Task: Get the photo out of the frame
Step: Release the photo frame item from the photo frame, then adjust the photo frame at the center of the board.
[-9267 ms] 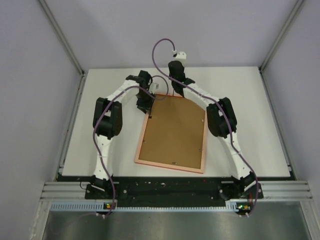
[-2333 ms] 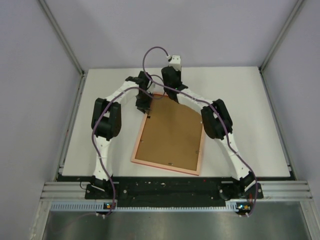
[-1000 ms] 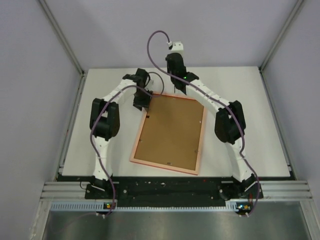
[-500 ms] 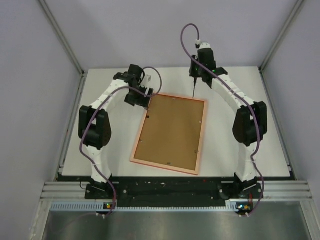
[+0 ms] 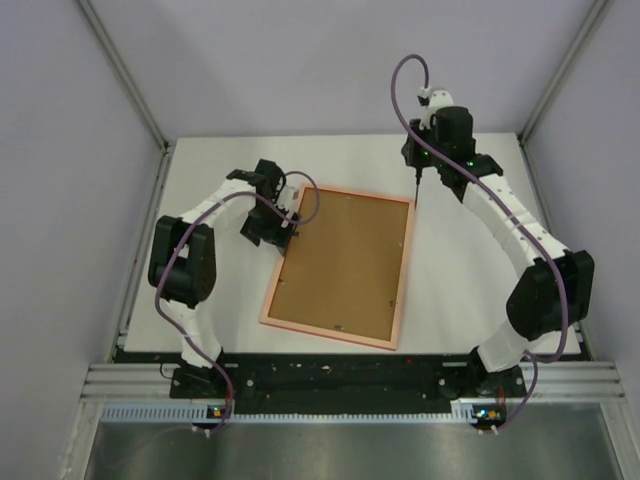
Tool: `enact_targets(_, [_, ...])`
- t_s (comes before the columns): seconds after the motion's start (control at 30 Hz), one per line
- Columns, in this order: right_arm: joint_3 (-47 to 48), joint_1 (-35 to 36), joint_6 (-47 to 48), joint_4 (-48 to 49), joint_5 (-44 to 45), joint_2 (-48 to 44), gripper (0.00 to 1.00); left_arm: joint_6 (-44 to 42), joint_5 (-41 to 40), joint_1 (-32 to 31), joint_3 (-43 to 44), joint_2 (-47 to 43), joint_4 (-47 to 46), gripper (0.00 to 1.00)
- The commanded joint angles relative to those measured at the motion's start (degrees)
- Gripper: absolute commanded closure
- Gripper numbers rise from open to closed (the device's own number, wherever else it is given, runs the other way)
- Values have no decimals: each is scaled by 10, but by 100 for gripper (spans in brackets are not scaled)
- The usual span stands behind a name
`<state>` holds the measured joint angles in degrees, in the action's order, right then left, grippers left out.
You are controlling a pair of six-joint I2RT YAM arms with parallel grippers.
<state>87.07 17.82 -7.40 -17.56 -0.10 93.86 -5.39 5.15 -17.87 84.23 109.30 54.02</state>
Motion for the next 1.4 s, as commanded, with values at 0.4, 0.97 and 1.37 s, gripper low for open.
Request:
enact_targets(0.4, [-28,-60,29,15,-108,-91,100,-7,29,-7,-1,9,-22,21])
enact_targets(0.97, [-45,-64,31,6,-113,-111,100,-9,24,-11,20,51,-25,43])
enact_targets(1.37, [-59,-66,30,10,-120,-113,100,-7,25,-12,43,69,-24,53])
